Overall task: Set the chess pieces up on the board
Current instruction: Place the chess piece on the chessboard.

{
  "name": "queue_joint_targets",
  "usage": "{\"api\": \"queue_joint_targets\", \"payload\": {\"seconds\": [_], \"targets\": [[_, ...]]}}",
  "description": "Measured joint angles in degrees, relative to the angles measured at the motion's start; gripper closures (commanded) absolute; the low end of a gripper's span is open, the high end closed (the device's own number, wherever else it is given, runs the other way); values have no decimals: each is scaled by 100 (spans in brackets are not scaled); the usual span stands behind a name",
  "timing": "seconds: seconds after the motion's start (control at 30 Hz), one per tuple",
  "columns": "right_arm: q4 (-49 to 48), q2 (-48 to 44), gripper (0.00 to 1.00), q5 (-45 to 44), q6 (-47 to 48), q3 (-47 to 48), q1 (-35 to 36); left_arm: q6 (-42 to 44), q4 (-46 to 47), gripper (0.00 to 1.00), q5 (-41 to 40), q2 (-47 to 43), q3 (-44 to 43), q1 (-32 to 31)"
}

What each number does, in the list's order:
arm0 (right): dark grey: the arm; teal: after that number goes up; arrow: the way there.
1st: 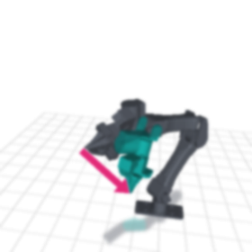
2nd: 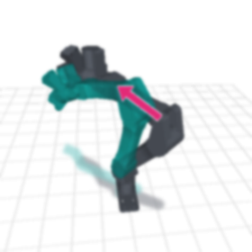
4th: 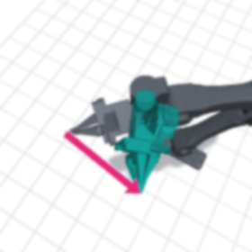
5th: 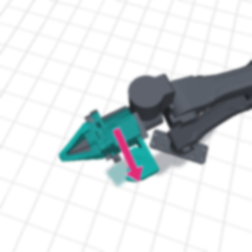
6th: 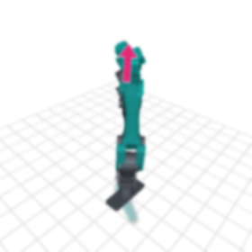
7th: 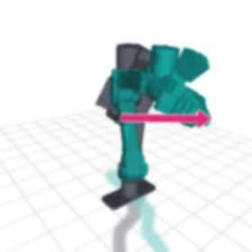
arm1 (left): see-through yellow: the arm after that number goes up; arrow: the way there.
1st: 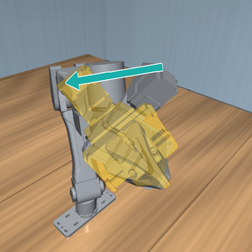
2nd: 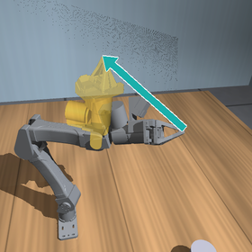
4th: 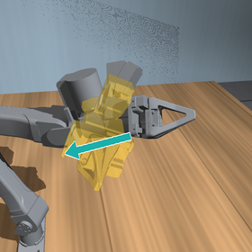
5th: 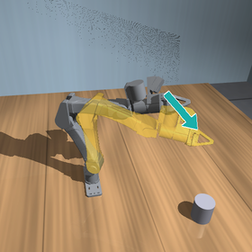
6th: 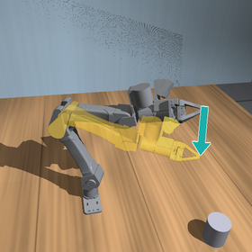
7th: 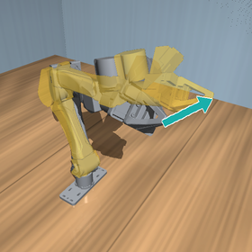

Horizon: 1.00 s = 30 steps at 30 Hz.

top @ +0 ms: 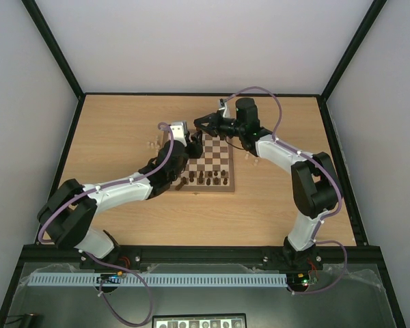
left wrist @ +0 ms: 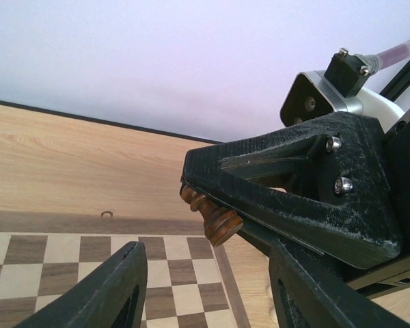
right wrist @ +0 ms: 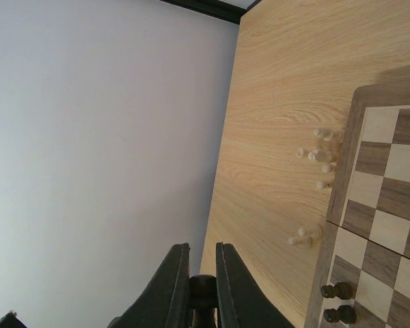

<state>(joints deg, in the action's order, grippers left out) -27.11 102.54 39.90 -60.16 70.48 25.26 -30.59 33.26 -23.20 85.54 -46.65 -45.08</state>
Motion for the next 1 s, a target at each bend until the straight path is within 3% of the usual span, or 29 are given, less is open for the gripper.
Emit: {"api": "queue_joint_targets", "payload": {"seconds": [0.13, 0.3, 0.8, 1.0], "targets": [[0, 0, 98, 0, 15, 0, 0, 7, 9, 62, -57, 0, 0, 39], [33, -7, 99, -2, 59, 0, 0, 17, 0, 66, -81, -2, 0, 96], [540, -57, 98, -114, 485, 31, 0, 212, -195, 61, -59, -588, 369, 214], [1469, -136, 99, -1036, 1464, 232, 15, 74, -651, 59, 13, -839, 369, 348]]}}
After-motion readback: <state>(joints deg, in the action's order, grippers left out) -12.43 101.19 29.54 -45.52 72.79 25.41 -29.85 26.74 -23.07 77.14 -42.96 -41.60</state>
